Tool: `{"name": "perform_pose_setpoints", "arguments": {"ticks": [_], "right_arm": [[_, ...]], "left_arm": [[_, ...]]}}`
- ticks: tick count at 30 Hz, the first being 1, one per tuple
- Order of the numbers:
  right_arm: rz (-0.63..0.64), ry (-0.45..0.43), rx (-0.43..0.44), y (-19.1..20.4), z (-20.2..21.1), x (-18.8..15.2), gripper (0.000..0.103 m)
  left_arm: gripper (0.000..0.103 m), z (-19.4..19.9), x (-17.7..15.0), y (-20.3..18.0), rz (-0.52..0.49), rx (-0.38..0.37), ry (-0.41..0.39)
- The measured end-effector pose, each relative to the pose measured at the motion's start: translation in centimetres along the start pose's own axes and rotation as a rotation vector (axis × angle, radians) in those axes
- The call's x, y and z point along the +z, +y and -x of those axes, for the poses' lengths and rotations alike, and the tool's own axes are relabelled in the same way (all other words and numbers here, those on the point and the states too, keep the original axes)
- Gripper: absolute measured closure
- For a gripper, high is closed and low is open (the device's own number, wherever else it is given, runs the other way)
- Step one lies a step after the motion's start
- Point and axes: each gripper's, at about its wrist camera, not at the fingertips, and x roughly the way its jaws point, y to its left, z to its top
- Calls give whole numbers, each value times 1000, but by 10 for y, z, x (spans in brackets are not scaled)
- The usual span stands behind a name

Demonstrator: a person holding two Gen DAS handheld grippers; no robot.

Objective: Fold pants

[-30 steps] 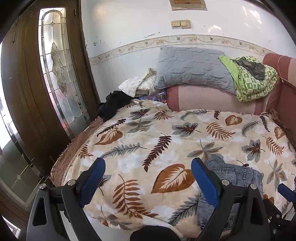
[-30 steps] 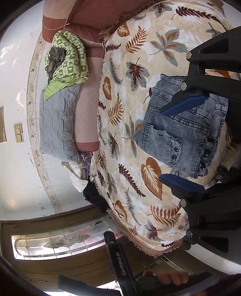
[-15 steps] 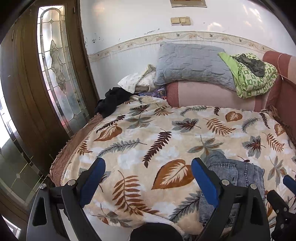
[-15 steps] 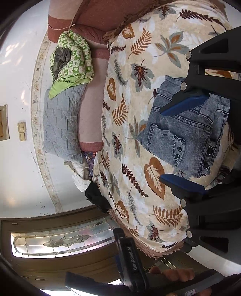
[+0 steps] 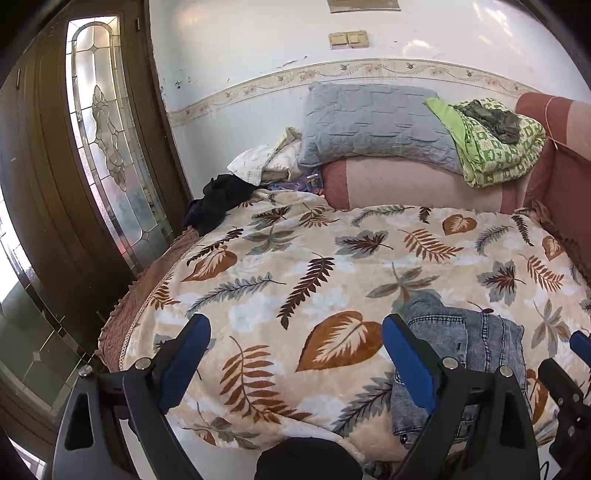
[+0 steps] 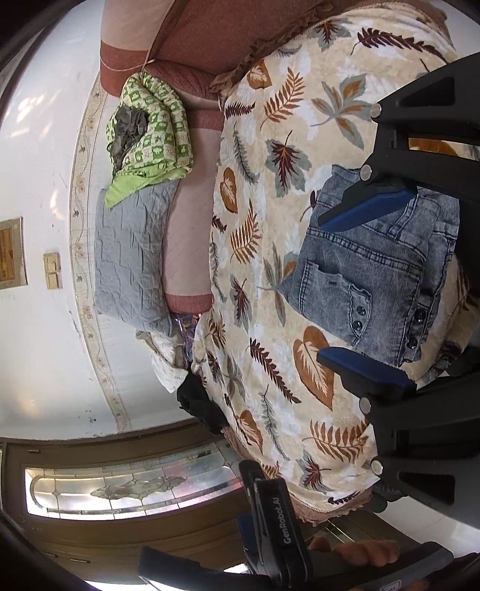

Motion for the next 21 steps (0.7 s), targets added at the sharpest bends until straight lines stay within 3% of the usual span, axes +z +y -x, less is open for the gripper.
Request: {"name": "perform_pose_setpoints", "arguments": {"ticks": [8,21], "right_arm": [[-29,-34,-57,-21,8,4,34],[-73,-58,-67,-39,15,4,34]], "left_arm": [[9,5,-1,-15,-39,-21,-5],[9,19,0,-27,-52,-52,-34]]}}
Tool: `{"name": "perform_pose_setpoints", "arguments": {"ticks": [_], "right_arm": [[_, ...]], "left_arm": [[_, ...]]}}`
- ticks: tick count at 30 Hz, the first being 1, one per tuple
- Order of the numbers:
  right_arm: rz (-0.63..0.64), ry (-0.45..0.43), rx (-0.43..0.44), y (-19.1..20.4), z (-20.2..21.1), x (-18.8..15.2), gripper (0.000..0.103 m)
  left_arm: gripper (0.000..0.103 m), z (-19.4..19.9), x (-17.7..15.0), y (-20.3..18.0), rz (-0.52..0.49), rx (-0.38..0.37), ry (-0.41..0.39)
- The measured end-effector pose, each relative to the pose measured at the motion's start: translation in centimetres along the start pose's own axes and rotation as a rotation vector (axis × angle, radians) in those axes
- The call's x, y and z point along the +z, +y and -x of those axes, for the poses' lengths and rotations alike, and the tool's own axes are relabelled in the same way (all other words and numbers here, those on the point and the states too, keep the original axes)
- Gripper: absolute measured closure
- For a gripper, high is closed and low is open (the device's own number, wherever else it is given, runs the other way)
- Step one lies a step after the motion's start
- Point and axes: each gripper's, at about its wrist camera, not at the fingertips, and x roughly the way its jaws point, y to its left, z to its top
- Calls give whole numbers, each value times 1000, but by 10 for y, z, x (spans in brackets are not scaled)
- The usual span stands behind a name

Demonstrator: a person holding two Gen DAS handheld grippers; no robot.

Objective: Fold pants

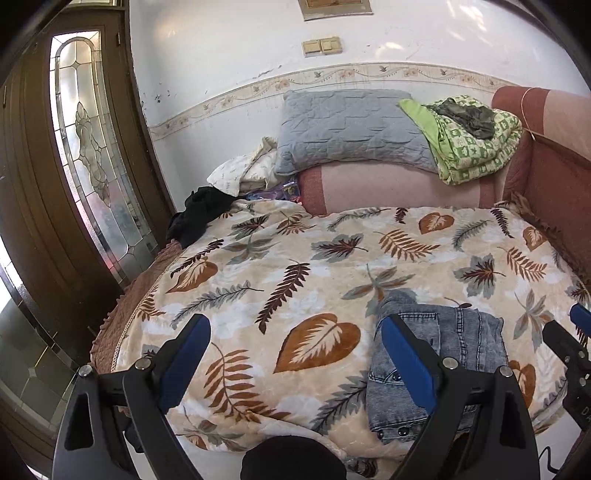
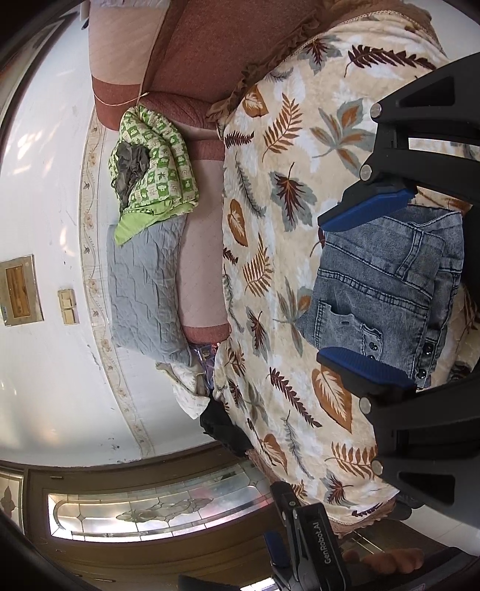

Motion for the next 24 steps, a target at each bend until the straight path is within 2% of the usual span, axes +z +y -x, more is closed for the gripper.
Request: {"name": "perform_pose_setpoints", "arguments": {"ticks": [24], "right_arm": [[21,-2,6,9,3,0,34]], "left_arm": [[9,4,-1,3,4,-42,-20]]}}
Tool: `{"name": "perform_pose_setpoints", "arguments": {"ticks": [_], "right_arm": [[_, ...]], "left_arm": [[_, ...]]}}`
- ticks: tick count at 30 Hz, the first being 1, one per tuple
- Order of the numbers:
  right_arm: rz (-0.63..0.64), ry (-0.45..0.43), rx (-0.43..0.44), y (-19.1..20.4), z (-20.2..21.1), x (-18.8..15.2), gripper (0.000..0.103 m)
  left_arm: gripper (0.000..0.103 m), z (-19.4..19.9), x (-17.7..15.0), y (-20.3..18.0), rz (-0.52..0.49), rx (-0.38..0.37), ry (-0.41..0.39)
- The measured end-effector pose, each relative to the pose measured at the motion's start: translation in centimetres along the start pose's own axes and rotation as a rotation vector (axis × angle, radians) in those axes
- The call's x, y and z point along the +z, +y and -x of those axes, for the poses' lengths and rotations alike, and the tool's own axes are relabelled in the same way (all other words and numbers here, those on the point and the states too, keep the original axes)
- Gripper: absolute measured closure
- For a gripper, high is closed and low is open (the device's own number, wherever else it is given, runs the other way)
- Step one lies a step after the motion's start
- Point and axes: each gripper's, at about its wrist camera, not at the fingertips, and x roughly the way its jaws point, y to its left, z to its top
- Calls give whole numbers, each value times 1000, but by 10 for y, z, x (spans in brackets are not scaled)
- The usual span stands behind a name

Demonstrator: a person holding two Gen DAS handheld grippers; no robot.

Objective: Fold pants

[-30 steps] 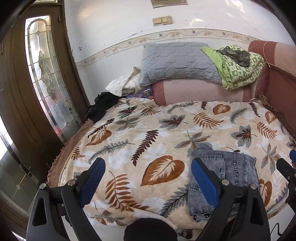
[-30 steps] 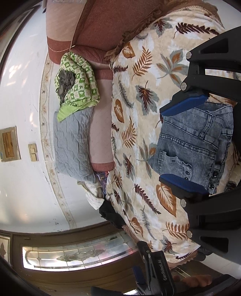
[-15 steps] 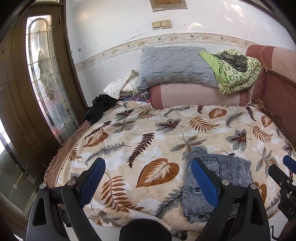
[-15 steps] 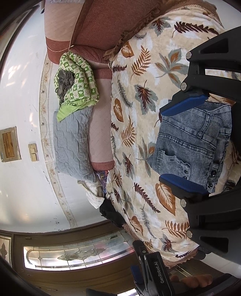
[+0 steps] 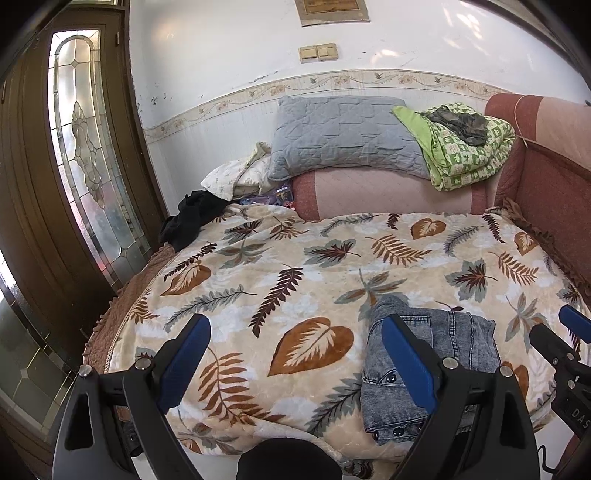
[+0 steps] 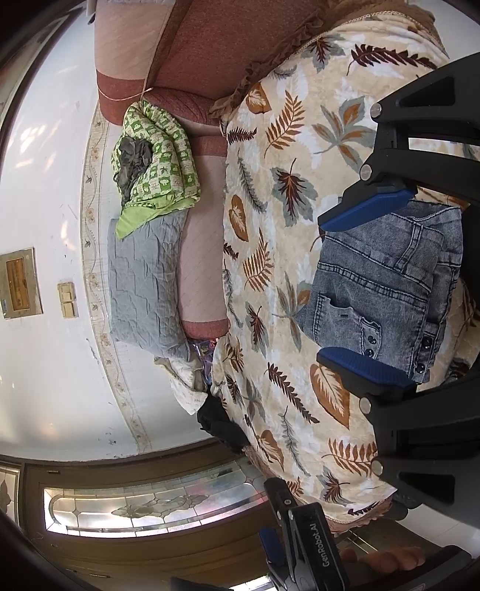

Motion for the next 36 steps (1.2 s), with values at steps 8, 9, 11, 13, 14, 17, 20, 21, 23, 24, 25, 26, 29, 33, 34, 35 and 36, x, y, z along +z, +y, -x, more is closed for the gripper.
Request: {"name": "perform_pose_setpoints", "arguments": {"ticks": [8,9,11,13,14,17,20,21,23,24,25,26,29,33,34,35,36], "right_arm": [[13,-6,0,5,2,2,34],[15,-7,0,6,2,2,34],[17,-8,1,7,3,2,34],[21,-9,0,8,4,2,34],[23,-8,0,9,4,2,34],[25,-8,1,10,6,2,34],[25,-8,1,10,6,2,34],[26,-8,1,10,5,2,34],[27,-6,1,10,5,2,34],[28,-4,1,11,5,1,34],[29,-1,1,11,5,1,34],[30,1,1,12,4,0,34],[26,11,-1,10,1,-1,34],[14,28,-4,5,-5,-4,34],[11,34,-6,4,-7,-5,34],[9,40,-7,1,-10,-6,34],[6,45,-8,0,-12,-6,34]], "left_arm": [[9,2,2,1,6,-50,9],[9,2,1,2,11,-54,16],[9,1,1,2,16,-57,32],[9,0,0,3,20,-58,38],[9,0,0,5,25,-57,37],[9,0,-1,8,39,-54,38],[9,-2,-1,9,33,-26,48],[9,-4,-1,8,24,-13,53],[9,-6,-3,7,9,7,55],[9,-7,-3,5,1,14,54],[9,-7,-4,5,-3,14,54],[9,-8,-4,4,-7,14,56],[9,-11,-5,1,-25,28,61],[9,-17,-8,-4,-56,52,73],[9,-18,-8,-5,-59,52,77],[9,-20,-9,-7,-63,50,83],[9,-22,-10,-8,-69,49,89]]}}
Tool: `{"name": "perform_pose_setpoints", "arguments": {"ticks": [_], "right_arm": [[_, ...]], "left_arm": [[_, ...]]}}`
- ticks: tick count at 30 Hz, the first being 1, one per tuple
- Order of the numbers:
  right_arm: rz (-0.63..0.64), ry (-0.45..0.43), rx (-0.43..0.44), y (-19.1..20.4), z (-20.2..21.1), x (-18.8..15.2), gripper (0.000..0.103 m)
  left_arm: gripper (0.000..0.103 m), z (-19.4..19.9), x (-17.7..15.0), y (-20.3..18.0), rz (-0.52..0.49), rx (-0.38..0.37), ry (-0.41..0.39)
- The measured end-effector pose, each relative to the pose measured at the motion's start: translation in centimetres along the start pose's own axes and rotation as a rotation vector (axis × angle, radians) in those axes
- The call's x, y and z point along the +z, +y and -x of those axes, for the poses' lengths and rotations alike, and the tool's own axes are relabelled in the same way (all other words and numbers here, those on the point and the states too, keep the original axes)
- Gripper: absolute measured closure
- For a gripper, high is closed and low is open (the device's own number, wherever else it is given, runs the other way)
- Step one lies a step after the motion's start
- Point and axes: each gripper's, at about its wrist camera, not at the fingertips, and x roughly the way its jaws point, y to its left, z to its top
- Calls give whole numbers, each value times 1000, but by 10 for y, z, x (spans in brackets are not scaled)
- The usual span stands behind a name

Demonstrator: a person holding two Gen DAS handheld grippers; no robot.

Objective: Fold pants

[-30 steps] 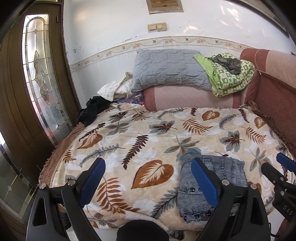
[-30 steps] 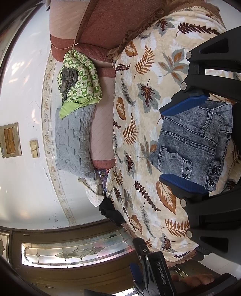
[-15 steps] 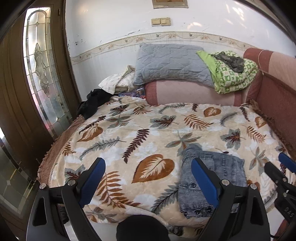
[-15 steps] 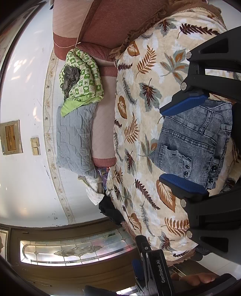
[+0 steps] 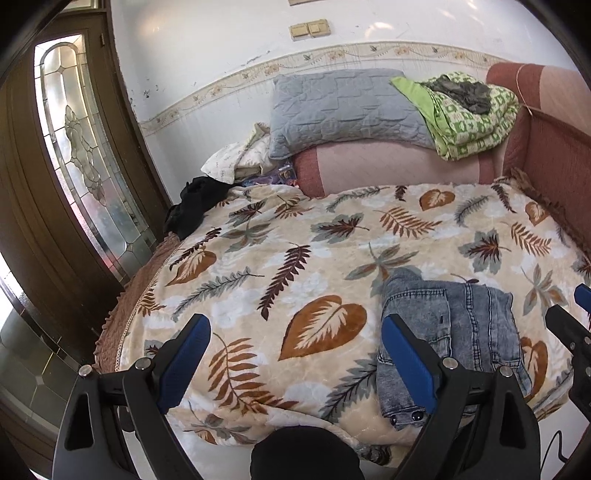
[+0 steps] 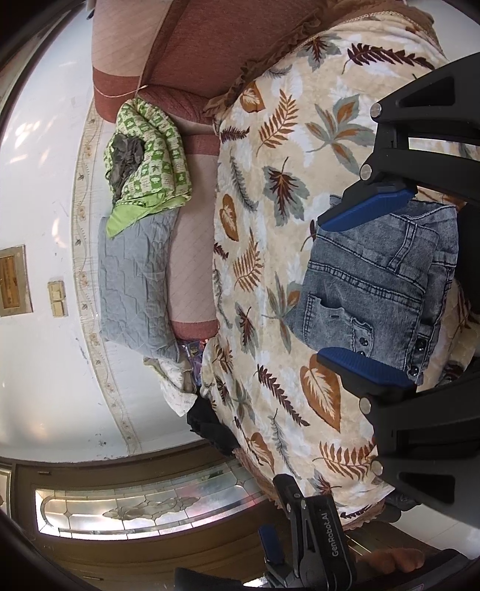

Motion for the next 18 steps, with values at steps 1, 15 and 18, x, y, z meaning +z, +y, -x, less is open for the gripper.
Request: {"name": "perform_pose_setpoints", "arguments": {"ticks": [1,15,18], "right_arm": [[-5,7,-2,-1,-2,-1,34],[-25,43,-5,-6,-13,-5,34],[-22,40,-4,-4,-11,-5,34]], "left_arm": [[9,-1,0,-1,-6,2,3],[9,-5,-2,0,1,8,4],[9,-3,-2,3,14,10,-1]]}}
